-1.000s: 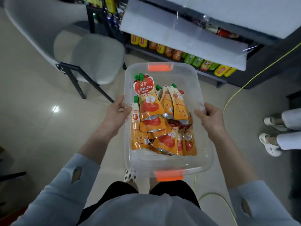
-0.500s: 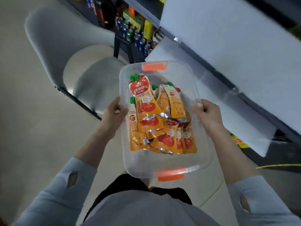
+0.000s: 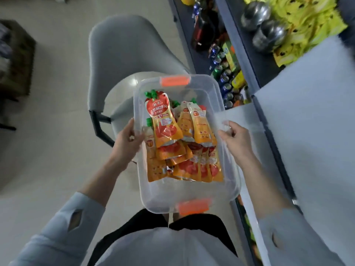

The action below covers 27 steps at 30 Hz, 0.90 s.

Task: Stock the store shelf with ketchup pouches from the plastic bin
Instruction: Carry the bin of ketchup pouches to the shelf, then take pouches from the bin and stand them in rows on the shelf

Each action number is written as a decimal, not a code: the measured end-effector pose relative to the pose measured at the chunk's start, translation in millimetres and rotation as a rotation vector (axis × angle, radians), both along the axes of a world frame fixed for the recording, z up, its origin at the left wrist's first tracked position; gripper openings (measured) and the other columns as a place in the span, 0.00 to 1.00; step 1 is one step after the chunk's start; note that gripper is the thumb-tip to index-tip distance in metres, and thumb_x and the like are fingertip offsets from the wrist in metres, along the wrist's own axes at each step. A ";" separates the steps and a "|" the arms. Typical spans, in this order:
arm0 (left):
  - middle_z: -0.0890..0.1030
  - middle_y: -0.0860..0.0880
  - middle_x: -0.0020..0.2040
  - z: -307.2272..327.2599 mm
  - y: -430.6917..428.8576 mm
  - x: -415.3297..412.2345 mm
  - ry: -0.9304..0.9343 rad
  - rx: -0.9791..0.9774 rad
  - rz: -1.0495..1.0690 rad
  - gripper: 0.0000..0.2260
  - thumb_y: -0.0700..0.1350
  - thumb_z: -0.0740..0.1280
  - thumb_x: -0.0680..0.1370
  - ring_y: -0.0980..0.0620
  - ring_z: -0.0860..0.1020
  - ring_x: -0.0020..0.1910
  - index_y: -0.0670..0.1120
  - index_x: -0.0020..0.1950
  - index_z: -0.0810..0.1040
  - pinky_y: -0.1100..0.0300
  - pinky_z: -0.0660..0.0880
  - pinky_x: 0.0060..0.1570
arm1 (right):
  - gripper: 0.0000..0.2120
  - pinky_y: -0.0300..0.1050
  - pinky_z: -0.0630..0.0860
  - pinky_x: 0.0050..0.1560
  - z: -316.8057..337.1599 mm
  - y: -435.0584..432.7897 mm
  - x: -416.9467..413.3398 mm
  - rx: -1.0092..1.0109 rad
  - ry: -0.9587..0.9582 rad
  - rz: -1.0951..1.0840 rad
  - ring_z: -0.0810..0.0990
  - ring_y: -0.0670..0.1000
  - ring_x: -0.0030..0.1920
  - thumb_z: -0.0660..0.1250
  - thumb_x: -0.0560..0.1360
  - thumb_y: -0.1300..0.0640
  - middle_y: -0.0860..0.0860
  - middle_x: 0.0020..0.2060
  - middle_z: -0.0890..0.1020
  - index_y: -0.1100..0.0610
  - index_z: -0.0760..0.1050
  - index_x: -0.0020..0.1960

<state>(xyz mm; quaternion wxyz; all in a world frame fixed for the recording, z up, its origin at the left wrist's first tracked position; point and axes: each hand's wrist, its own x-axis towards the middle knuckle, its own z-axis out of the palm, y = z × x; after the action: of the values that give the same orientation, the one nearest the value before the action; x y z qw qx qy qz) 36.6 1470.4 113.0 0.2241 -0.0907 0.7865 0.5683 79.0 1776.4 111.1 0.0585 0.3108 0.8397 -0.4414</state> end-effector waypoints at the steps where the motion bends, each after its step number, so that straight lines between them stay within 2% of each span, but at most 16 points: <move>1: 0.80 0.50 0.46 -6.7 2.6 -8.6 -0.002 -0.005 0.042 0.17 0.47 0.64 0.80 0.45 0.80 0.47 0.53 0.69 0.70 0.48 0.79 0.41 | 0.20 0.43 0.72 0.46 -7.9 3.9 -23.5 -0.005 -0.007 0.056 0.71 0.43 0.36 0.69 0.78 0.58 0.45 0.35 0.70 0.56 0.75 0.70; 5: 0.80 0.48 0.48 -47.6 2.9 -39.1 -0.033 -0.033 0.176 0.20 0.41 0.63 0.80 0.46 0.80 0.47 0.57 0.69 0.68 0.50 0.80 0.40 | 0.20 0.42 0.73 0.49 -48.5 7.6 -113.8 -0.018 -0.056 0.272 0.71 0.42 0.39 0.67 0.80 0.57 0.40 0.36 0.68 0.55 0.73 0.71; 8: 0.80 0.48 0.49 -83.2 1.8 -58.9 -0.076 -0.041 0.262 0.22 0.38 0.62 0.80 0.49 0.80 0.48 0.62 0.65 0.67 0.57 0.78 0.40 | 0.20 0.37 0.71 0.42 -85.4 -0.9 -169.8 0.027 -0.104 0.392 0.73 0.45 0.40 0.66 0.80 0.57 0.43 0.37 0.70 0.54 0.72 0.72; 11: 0.80 0.48 0.53 -118.6 -0.3 -79.2 -0.133 -0.052 0.312 0.23 0.38 0.62 0.80 0.47 0.80 0.53 0.66 0.64 0.66 0.53 0.80 0.44 | 0.21 0.38 0.70 0.44 -121.7 -14.7 -208.4 0.054 -0.168 0.455 0.73 0.46 0.47 0.65 0.81 0.57 0.44 0.44 0.72 0.52 0.69 0.73; 13: 0.79 0.48 0.54 -132.9 -1.3 -88.0 -0.156 -0.065 0.325 0.23 0.39 0.62 0.80 0.48 0.80 0.53 0.62 0.68 0.65 0.53 0.80 0.44 | 0.20 0.39 0.70 0.44 -136.6 -20.9 -221.6 0.073 -0.196 0.475 0.73 0.45 0.47 0.64 0.82 0.58 0.43 0.45 0.71 0.52 0.69 0.73; 16: 0.80 0.52 0.50 -150.7 -5.4 -99.9 -0.177 -0.084 0.348 0.24 0.40 0.61 0.81 0.53 0.81 0.50 0.56 0.74 0.62 0.59 0.79 0.42 | 0.19 0.42 0.74 0.46 -157.4 -30.7 -236.8 0.103 -0.232 0.457 0.77 0.52 0.53 0.63 0.82 0.59 0.46 0.49 0.74 0.50 0.69 0.72; 18: 0.80 0.53 0.49 -154.1 -5.9 -102.3 -0.175 -0.097 0.318 0.24 0.41 0.61 0.81 0.52 0.81 0.49 0.57 0.75 0.60 0.54 0.80 0.45 | 0.19 0.47 0.76 0.53 -161.0 -31.2 -241.8 0.126 -0.252 0.426 0.78 0.53 0.58 0.63 0.82 0.59 0.50 0.56 0.76 0.51 0.69 0.72; 20: 0.79 0.49 0.50 -154.6 -7.9 -102.8 -0.186 -0.103 0.304 0.26 0.42 0.62 0.81 0.49 0.81 0.50 0.58 0.75 0.58 0.47 0.80 0.48 | 0.20 0.49 0.76 0.56 -159.2 -32.9 -242.4 0.165 -0.290 0.450 0.77 0.53 0.61 0.63 0.82 0.59 0.53 0.64 0.77 0.51 0.68 0.73; 22: 0.79 0.48 0.51 -153.4 -9.2 -104.3 -0.206 -0.125 0.298 0.28 0.42 0.62 0.80 0.48 0.80 0.50 0.58 0.76 0.56 0.45 0.80 0.50 | 0.24 0.52 0.74 0.63 -154.8 -40.7 -241.0 0.380 -0.230 0.542 0.75 0.57 0.65 0.65 0.81 0.59 0.57 0.67 0.73 0.54 0.65 0.75; 24: 0.78 0.49 0.49 -152.6 -9.6 -105.3 -0.204 -0.145 0.294 0.29 0.42 0.63 0.80 0.49 0.80 0.49 0.58 0.77 0.55 0.46 0.80 0.49 | 0.31 0.54 0.72 0.66 -149.3 -61.7 -238.4 0.645 -0.006 0.720 0.71 0.60 0.67 0.68 0.78 0.59 0.61 0.68 0.71 0.57 0.60 0.77; 25: 0.78 0.50 0.48 -151.7 -9.3 -105.4 -0.196 -0.160 0.291 0.29 0.42 0.63 0.80 0.49 0.80 0.47 0.58 0.76 0.56 0.47 0.80 0.49 | 0.32 0.54 0.72 0.66 -149.2 -73.9 -238.4 0.689 0.093 0.800 0.71 0.60 0.67 0.68 0.78 0.58 0.61 0.68 0.70 0.58 0.59 0.78; 27: 0.77 0.53 0.47 -149.0 -7.1 -106.4 -0.194 -0.188 0.283 0.29 0.42 0.64 0.79 0.51 0.79 0.47 0.58 0.76 0.56 0.48 0.80 0.49 | 0.33 0.53 0.73 0.67 -155.8 -94.8 -243.8 0.648 0.071 0.899 0.71 0.59 0.67 0.67 0.79 0.54 0.62 0.69 0.70 0.61 0.57 0.78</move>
<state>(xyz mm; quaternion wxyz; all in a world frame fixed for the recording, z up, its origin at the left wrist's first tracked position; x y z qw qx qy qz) -69.9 1463.2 -35.9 0.2071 -0.2752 0.7901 0.5070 -164.8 1681.6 -44.7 0.1143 -0.0909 0.9840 -0.1025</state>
